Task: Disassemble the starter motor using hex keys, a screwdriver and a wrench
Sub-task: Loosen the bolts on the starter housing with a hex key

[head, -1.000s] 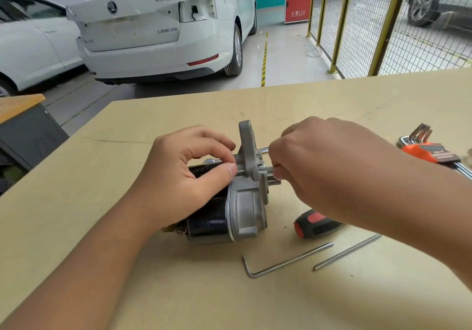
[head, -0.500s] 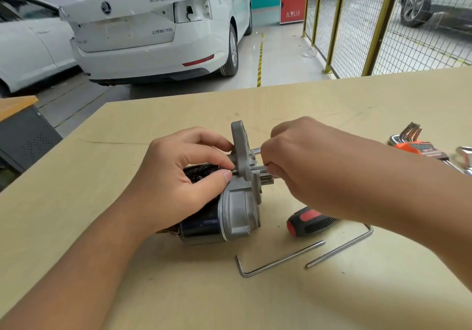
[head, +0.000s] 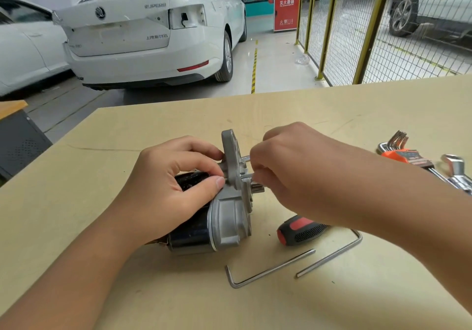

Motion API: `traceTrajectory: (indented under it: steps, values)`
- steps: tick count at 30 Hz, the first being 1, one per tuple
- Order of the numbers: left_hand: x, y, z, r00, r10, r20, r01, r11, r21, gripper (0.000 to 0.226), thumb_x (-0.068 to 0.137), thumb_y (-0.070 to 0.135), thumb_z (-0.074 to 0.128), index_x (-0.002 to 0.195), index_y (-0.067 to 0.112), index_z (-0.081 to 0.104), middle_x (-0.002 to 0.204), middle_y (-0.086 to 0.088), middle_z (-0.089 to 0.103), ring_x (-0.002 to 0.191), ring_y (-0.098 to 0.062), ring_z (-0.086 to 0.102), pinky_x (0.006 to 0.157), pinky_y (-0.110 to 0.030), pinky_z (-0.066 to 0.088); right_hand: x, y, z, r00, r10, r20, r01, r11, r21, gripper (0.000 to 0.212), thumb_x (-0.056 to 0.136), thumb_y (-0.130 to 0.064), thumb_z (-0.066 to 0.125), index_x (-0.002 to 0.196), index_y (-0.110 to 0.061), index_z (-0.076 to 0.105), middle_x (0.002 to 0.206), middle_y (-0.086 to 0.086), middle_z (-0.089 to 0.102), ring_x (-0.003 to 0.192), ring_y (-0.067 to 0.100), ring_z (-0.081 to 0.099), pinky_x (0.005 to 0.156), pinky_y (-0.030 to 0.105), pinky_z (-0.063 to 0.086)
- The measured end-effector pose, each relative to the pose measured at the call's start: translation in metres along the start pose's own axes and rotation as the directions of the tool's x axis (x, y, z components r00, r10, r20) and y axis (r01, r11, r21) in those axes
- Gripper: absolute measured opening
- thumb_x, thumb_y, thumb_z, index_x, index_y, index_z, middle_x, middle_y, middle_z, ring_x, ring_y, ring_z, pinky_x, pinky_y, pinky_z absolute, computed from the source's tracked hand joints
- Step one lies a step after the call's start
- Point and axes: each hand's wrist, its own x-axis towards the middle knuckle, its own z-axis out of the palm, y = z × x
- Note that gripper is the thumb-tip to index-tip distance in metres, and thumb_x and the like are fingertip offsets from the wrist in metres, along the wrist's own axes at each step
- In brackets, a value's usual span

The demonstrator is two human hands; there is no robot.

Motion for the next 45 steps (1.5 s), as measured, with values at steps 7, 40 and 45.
traceTrajectory:
  steps: [7,40,45]
  values:
    - [0.001,0.002,0.001,0.999,-0.045,0.027,0.045,0.999,-0.016,0.005,0.082,0.024,0.075,0.079,0.026,0.079,0.106,0.016,0.074,0.106,-0.010,0.069,0.092,-0.021,0.051,0.001,-0.001,0.001,0.999,-0.018,0.029,0.021,0.994,-0.109,0.016,0.095,-0.011,0.059,0.081,-0.017,0.061,0.081,-0.001,0.056,0.064,0.023,0.059,0.057,0.039,0.056]
    - [0.001,0.000,0.002,0.994,-0.093,0.058,0.095,0.995,-0.039,0.005,0.083,0.029,0.074,0.080,0.028,0.078,0.106,0.020,0.073,0.108,-0.008,0.068,0.092,-0.035,0.053,0.003,0.004,-0.002,1.000,-0.029,-0.005,0.028,0.992,-0.120,0.016,0.092,-0.004,0.057,0.084,-0.016,0.063,0.082,0.001,0.055,0.069,0.027,0.062,0.061,0.043,0.058]
    - [0.001,0.000,0.002,0.995,-0.088,0.056,0.091,0.995,-0.041,0.006,0.083,0.028,0.074,0.080,0.027,0.078,0.106,0.020,0.073,0.106,-0.009,0.068,0.090,-0.035,0.052,0.001,-0.002,-0.002,0.999,-0.039,-0.003,0.038,0.977,-0.208,0.014,0.095,-0.008,0.057,0.085,-0.017,0.061,0.078,0.000,0.050,0.059,0.022,0.053,0.049,0.033,0.044]
